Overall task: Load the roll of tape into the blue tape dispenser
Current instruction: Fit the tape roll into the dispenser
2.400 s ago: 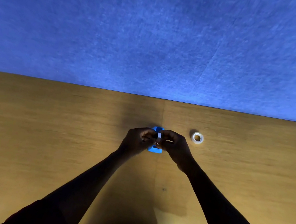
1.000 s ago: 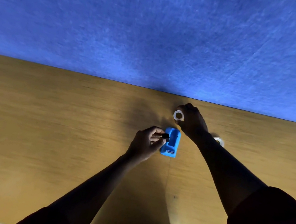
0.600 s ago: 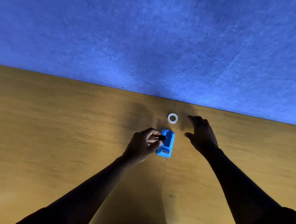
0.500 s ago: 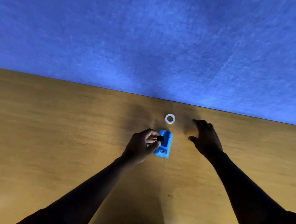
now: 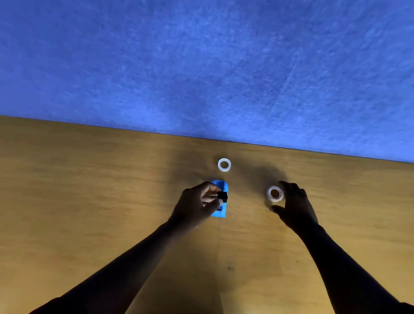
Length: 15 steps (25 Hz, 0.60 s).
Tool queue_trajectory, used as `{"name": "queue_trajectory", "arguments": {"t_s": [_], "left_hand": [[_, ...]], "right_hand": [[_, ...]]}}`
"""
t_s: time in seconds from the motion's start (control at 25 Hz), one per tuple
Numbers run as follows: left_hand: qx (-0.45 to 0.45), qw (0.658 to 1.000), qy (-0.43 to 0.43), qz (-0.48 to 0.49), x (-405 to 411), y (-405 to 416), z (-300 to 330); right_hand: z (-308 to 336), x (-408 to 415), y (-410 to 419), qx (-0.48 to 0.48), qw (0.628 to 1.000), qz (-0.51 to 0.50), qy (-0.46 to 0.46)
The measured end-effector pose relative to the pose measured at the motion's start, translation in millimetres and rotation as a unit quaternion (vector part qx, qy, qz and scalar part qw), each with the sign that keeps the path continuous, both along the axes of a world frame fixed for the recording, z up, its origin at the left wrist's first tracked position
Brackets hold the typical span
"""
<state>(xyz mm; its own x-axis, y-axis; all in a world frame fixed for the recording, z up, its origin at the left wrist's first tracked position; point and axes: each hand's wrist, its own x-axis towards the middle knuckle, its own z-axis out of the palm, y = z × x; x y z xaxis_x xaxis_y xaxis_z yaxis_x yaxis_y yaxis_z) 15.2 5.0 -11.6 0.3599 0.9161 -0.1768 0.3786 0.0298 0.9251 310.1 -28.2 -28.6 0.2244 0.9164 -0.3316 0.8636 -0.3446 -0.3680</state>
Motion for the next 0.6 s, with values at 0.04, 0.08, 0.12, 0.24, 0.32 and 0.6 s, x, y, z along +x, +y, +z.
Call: {"name": "queue_trajectory", "arguments": {"t_s": [0.04, 0.08, 0.12, 0.24, 0.32, 0.6], "left_hand": [[-0.003, 1.000, 0.002, 0.002, 0.1, -0.3, 0.8], [-0.008, 1.000, 0.002, 0.005, -0.4, -0.4, 1.2], [-0.012, 1.000, 0.003, 0.007, -0.8, -0.2, 1.2], [-0.014, 1.000, 0.014, 0.012, -1.7, 0.4, 0.1], [-0.013, 1.000, 0.021, 0.014, -1.4, 1.4, -0.6], [-0.007, 1.000, 0.030, 0.006, -1.0, 2.7, 2.9]], "right_hand": [[0.3, -0.4, 1.0, 0.005, 1.000, 0.002, -0.003], [0.8, -0.8, 2.7, 0.009, 1.000, 0.003, -0.007], [1.3, -0.9, 4.7, 0.012, 1.000, 0.005, -0.010], [2.9, -2.0, 9.6, 0.014, 1.000, 0.011, -0.020], [3.2, -3.8, 11.6, 0.018, 0.999, 0.018, -0.026], [5.5, -11.0, 11.7, 0.040, 0.999, 0.024, -0.021]]}}
